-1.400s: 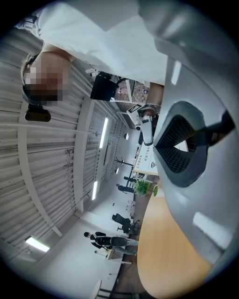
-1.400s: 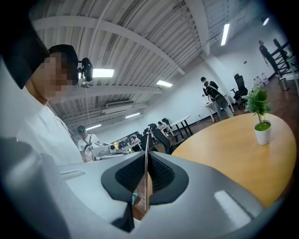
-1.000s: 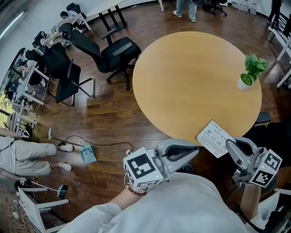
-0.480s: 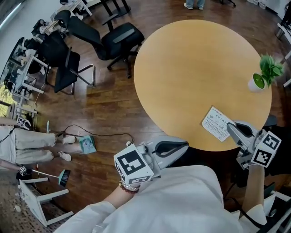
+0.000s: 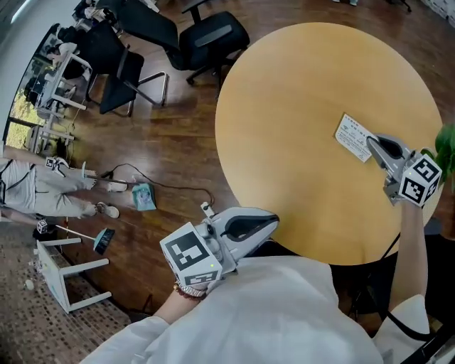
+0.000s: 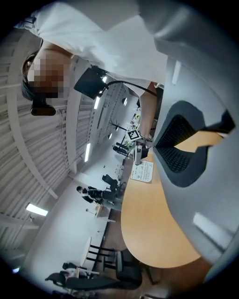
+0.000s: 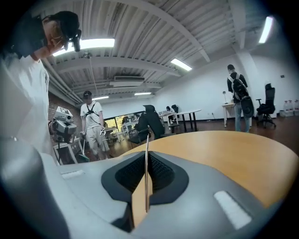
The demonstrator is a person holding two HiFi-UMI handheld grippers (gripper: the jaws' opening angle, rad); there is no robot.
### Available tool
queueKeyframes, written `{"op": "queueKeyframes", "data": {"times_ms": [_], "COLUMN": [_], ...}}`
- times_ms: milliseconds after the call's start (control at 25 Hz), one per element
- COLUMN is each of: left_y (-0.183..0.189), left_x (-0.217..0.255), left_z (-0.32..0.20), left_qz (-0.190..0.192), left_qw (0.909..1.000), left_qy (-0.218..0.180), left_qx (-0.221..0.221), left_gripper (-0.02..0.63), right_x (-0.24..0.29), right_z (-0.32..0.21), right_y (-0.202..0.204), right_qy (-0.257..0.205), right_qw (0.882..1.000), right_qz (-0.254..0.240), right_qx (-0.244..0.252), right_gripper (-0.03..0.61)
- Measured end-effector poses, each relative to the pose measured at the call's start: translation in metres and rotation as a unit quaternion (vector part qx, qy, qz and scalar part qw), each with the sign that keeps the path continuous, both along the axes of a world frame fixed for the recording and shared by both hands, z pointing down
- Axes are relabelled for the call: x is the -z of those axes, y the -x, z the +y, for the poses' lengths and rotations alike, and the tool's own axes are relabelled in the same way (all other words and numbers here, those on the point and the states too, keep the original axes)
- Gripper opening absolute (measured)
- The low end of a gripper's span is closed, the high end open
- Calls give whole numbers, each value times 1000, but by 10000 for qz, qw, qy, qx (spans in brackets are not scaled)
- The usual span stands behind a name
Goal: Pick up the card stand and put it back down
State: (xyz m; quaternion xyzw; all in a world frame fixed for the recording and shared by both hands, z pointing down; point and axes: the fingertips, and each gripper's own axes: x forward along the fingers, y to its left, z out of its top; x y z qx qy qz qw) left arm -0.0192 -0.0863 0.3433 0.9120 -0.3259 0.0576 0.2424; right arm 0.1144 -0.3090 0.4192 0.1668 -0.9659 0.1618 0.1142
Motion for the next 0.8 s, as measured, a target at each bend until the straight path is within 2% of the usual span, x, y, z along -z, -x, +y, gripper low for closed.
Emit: {"op": "queueKeyframes", "data": {"times_ms": [120,200,360,480,680,800], "left_y": [22,28,11,12,19,19], "left_x": [-59,-80,-71,-85,-97,-99], "left_z": [-69,-93,-61,-60,-70,-76], "left_qz": [-190,-184,-174,-193,-54,59], "left_qw": [9989,9973,9954,9929,9888,9879], "left_qy": [299,506,748,928,1128,1166], "left_qx": [310,491,574,715,976,1020], "left_gripper": [-9,-9,-9,-9,-9,-9], "right_x": [-70,-105,-108,-133,-139,-142], "right_z": [-92,-128,-128,-133,-138,-141], "right_y": [32,46,40,43,51,49], "right_qy": [180,339,520,528,195,220], "right_qw": [9985,9970,9952,9936,9916,9921], "right_qz": [-309,-281,-180,-124,-270,-284], "right_qx": [417,641,808,994,1252,1202], "right_gripper": [21,21,21,21,28,104]}}
